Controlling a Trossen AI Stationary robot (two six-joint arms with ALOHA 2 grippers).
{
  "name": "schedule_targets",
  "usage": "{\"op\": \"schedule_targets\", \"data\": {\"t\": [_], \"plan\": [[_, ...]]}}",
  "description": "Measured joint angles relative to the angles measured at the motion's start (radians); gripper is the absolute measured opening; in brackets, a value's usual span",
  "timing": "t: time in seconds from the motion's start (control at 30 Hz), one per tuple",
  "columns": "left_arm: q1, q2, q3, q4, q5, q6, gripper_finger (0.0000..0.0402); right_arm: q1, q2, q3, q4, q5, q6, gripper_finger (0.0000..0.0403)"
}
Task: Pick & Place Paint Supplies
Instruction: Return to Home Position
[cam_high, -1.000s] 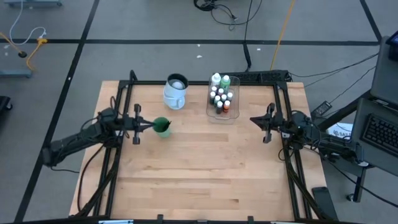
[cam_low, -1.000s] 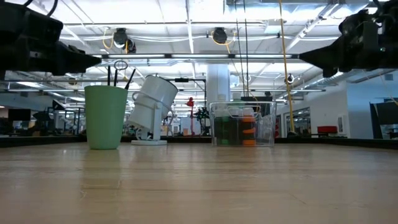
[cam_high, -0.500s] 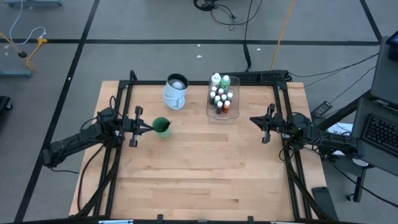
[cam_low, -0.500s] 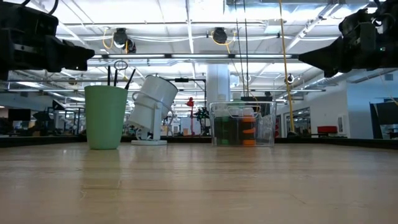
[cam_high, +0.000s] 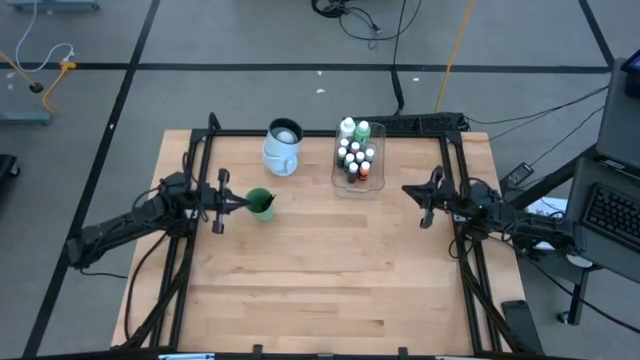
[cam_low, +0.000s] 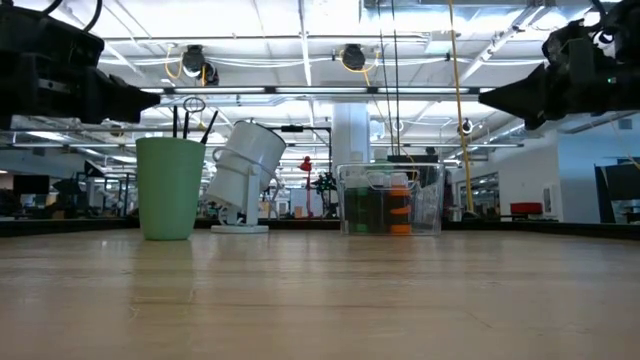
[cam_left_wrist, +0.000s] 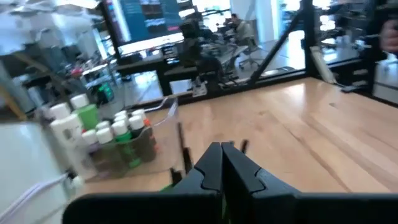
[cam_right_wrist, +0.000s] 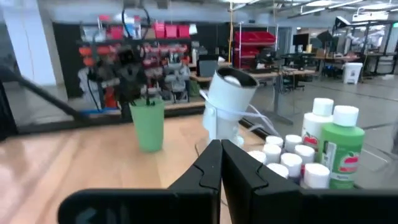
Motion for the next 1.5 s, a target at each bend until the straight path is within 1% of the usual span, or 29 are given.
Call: {"op": "schedule_targets", "data": {"t": [0.07,0.13,0.2,0.33,0.43,0.57,0.63,0.73,1.5], "plan": [[0.000,0.000,0.000,-0.001,-0.027,-0.036,0.0000,0.000,0.001,0.000,-0.017,-0.023,-0.028,0.0000],[0.000,0.000,0.000,-0.001,-0.035,-0.082,0.0000,0.000,0.000,0.000,0.002,-0.050,-0.038,0.0000],[0.000,0.000,0.000,-0.001,-0.035,-0.113,0.0001,0.000,0.000,0.000,0.008,-0.049,-0.029,0.0000],[0.000,0.000,0.000,-0.002,-0.036,-0.146,0.0001,0.000,0.001,0.000,-0.036,-0.048,-0.013,0.0000],[0.000,0.000,0.000,-0.001,-0.035,-0.150,0.0001,0.000,0.001,0.000,-0.054,-0.048,0.005,0.0002],[0.000,0.000,0.000,0.003,-0.036,-0.151,0.0009,0.000,0.001,0.000,-0.053,-0.048,0.117,0.0003],[0.000,0.000,0.000,0.004,-0.036,-0.151,0.0013,0.000,0.001,0.000,-0.052,-0.048,0.137,0.0003],[0.000,0.000,0.000,0.005,-0.036,-0.151,0.0018,0.000,0.001,0.000,-0.052,-0.048,0.143,0.0004],[0.000,0.000,0.000,0.006,-0.036,-0.151,0.0019,0.000,0.001,0.000,-0.052,-0.048,0.144,0.0004]]}}
